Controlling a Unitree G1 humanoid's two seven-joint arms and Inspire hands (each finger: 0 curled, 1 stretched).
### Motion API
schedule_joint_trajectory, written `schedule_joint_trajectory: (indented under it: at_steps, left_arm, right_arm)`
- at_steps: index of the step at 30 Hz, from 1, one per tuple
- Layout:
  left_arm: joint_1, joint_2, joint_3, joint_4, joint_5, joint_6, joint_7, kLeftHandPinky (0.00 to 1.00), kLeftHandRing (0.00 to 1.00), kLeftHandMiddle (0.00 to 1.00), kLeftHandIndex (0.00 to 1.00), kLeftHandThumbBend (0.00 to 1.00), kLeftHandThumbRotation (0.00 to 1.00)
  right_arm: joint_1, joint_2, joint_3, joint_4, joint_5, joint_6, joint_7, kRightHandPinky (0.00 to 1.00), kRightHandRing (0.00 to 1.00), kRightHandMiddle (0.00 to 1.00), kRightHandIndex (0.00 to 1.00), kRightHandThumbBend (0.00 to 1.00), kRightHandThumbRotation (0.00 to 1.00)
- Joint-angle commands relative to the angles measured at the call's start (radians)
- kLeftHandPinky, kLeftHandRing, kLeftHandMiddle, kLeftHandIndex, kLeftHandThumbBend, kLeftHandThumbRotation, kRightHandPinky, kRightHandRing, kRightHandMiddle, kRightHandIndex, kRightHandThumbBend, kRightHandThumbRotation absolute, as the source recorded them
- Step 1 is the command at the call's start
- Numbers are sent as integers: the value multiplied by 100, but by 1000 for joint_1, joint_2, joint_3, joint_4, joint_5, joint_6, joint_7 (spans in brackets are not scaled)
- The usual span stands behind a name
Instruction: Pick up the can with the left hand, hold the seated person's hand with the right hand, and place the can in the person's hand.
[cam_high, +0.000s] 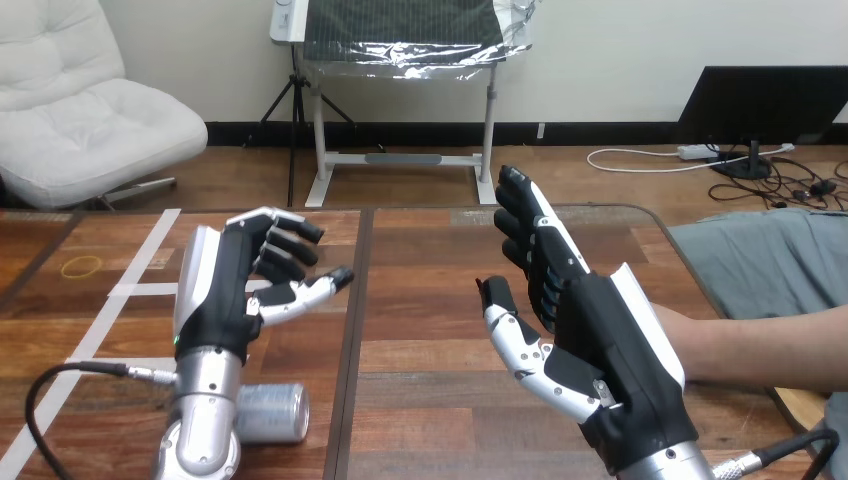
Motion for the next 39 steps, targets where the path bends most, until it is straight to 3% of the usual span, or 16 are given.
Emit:
schedule_joint_trajectory:
  at_steps: [1, 20, 26, 32, 34, 39]
  left_arm:
    - [-17, -12, 2, -94, -7, -18, -3, 40, 42, 47, 50, 70, 0]
    - [17, -3, -3, -191, 18, 25, -38, 42, 44, 49, 51, 67, 0]
    - [31, 47, -17, -237, 26, 44, -138, 42, 45, 50, 52, 64, 0]
    - [57, 148, -25, -326, 9, 43, -337, 46, 50, 55, 58, 61, 0]
    - [68, 184, -19, -353, -6, 18, -397, 48, 51, 56, 60, 61, 0]
    - [93, 227, 10, -393, -44, -26, -477, 51, 53, 57, 63, 65, 0]
  right_arm:
    - [-67, 9, -16, -5, 12, -27, 2, 100, 100, 100, 100, 0, 0]
    - [-59, 5, -24, -10, 35, -22, 9, 100, 100, 100, 100, 0, 0]
    - [-52, 2, -27, -13, 33, -27, 11, 100, 100, 100, 100, 0, 0]
    - [-48, -3, -32, -12, 34, -35, 15, 100, 100, 100, 100, 0, 0]
    - [-46, -5, -35, -12, 31, -38, 17, 100, 100, 100, 100, 0, 0]
    - [-45, -12, -40, -12, 21, -44, 19, 100, 100, 100, 100, 0, 0]
